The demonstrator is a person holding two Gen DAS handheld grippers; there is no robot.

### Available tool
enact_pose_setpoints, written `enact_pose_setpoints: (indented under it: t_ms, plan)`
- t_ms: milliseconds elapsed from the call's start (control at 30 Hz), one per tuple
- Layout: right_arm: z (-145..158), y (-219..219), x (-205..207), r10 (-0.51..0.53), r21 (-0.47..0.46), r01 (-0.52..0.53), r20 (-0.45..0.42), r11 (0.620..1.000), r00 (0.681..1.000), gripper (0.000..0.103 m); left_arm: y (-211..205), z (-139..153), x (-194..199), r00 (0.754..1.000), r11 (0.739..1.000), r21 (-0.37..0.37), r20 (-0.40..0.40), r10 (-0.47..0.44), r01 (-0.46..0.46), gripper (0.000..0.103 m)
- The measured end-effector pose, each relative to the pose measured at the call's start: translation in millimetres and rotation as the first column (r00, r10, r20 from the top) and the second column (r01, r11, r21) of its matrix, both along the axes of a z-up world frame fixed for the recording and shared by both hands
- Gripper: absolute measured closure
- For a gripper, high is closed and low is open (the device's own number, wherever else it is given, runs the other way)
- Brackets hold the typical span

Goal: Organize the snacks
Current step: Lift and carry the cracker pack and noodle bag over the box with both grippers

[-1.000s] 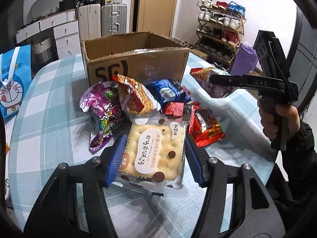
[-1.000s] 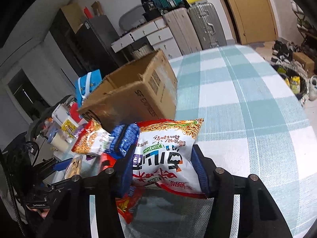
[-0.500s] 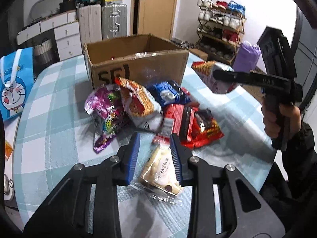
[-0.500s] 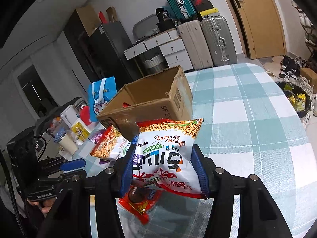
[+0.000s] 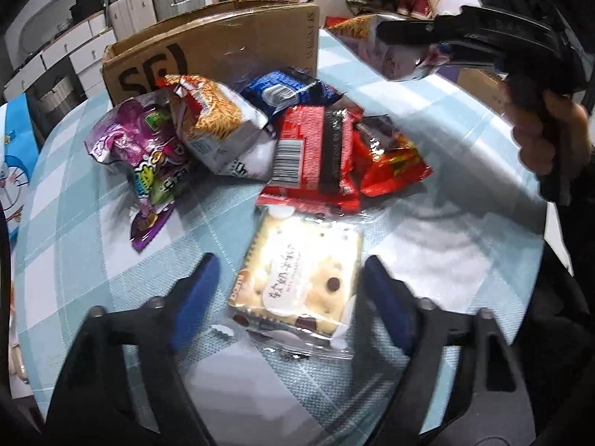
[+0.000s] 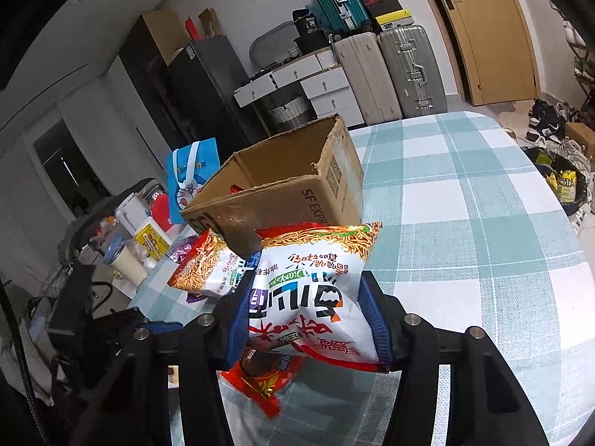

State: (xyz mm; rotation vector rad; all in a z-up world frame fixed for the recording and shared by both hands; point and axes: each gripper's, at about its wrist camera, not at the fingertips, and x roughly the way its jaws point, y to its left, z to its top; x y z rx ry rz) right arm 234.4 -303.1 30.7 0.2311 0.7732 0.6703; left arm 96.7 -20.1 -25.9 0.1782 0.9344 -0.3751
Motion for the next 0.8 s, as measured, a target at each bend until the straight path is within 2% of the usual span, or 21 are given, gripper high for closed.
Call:
enact_pose_setpoints:
  t_ms: [33,100,167,333,533,800]
  plan:
    - [0,0,0,-0.001,0.004,0.001,0.000,1.000,1.000,0.048,0,1,-2,1.000,1.000,-0.009,0.000,-0.008,0.008,0.048]
    - [-1,-1,0,-0.003,0.006,0.003,-0.002,1.000,1.000,0.048,-1,4,-7,1.000,1.000,0.022,0.027,-0.013,0.013,0.048]
    - [-1,-1,0,-0.003,0.005,0.003,-0.003,1.000,1.000,0.048,2,12,-11,0.999,0.999,-0.025,0.045,-0.020,0.021,0.048]
    - [0,-1,-1,0.004,0.008,-0.004,0.007,1.000,1.000,0.048,8,33,-20,0.996,0.997,-0.073,0.089,-0.005,0.012,0.048]
    - [3,0,-4,0.010,0.015,-0.010,0.023,1.000,1.000,0.048,24,65,-24,0.983,0.983,-0.176,0.168,0.078,-0.048,0.048]
    - [15,7,-10,0.026,0.008,-0.027,0.068,1.000,0.997,0.048,37,98,-14,0.946,0.960,-0.227,0.240,0.218,-0.164,0.048]
